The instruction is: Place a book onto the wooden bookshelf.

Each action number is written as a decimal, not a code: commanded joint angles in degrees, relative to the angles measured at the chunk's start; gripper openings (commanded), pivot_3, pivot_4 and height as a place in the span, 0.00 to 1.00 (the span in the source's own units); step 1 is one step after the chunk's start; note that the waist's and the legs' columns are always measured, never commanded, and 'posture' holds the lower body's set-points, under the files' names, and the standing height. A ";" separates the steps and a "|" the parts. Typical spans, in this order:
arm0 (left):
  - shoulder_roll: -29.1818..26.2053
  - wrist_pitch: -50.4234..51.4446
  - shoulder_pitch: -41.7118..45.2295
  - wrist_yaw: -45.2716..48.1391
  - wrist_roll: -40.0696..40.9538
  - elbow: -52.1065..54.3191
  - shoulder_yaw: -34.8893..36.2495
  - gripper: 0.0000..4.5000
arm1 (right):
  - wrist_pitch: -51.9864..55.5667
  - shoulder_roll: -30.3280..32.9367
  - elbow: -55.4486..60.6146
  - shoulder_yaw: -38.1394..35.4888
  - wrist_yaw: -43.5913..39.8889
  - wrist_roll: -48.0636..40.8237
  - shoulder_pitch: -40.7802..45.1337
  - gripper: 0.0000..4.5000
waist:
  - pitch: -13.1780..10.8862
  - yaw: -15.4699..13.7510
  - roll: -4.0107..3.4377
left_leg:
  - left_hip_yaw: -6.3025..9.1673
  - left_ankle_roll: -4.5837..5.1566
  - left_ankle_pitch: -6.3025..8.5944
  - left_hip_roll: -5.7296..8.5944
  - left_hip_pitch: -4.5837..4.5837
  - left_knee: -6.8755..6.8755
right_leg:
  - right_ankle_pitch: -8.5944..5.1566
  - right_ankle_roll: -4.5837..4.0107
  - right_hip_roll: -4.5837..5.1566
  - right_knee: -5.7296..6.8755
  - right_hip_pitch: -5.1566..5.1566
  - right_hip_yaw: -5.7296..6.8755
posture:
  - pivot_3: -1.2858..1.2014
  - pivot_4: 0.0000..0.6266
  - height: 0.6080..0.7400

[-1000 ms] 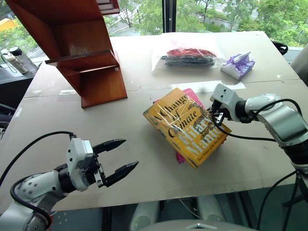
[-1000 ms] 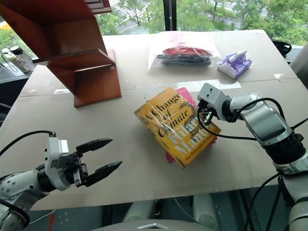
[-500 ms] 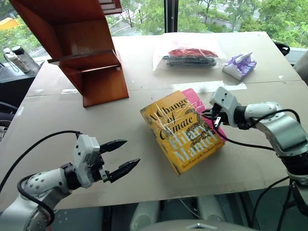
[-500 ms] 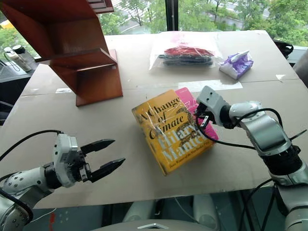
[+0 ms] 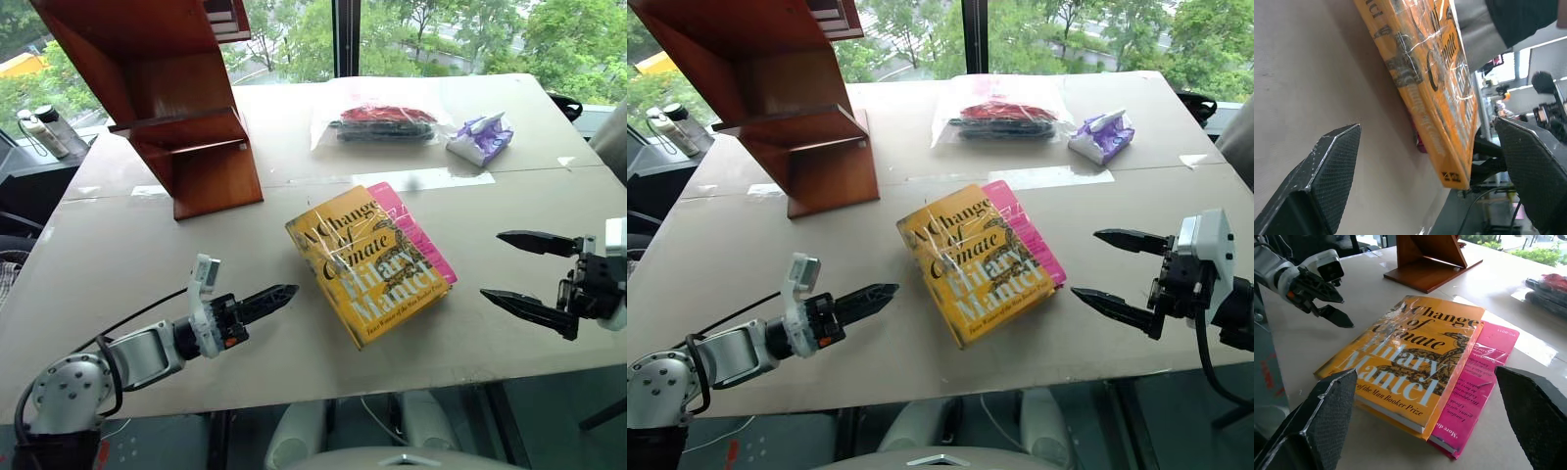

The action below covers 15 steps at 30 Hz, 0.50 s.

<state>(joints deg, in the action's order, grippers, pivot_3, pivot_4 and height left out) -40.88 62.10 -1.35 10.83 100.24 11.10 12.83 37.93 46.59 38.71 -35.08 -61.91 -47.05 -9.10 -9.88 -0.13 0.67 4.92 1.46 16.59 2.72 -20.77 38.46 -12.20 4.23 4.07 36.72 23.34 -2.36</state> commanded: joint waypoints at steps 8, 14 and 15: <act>13.39 -0.16 17.43 -10.32 1.15 -16.83 -9.49 1.00 | -4.68 -2.88 9.34 -7.06 4.96 -2.26 -10.24 0.98 | 0.15 -0.43 0.21 | 0.03 -0.10 -0.07 0.09 0.06 0.10 | 0.11 0.11 -0.03 0.04 -0.07 -0.02 | 0.52 0.24 1.00; 18.60 2.24 21.56 -7.30 -3.55 -21.85 -9.63 0.76 | -7.09 -5.20 13.22 -7.82 7.70 -2.71 -14.60 1.00 | 0.23 -0.78 0.17 | 0.06 -0.17 -0.11 0.14 -0.06 0.01 | 0.10 0.11 0.00 0.00 0.02 -0.03 | 0.52 0.24 1.00; 18.62 2.73 21.59 -6.90 -4.08 -22.02 -9.14 0.64 | -7.35 -5.30 13.53 -7.74 8.12 -2.85 -15.00 1.00 | 0.23 -0.73 0.17 | 0.06 -0.16 -0.11 0.13 -0.08 0.00 | 0.10 0.11 0.00 -0.02 0.03 -0.03 | 0.52 0.24 1.00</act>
<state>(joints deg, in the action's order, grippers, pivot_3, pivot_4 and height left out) -22.71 63.15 19.78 1.75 96.73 -10.68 2.78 32.23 41.53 50.34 -41.26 -55.06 -48.79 -23.68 -9.64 -0.86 0.85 4.98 1.30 16.49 2.85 -20.85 38.46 -12.10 4.34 4.07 36.70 23.36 -2.39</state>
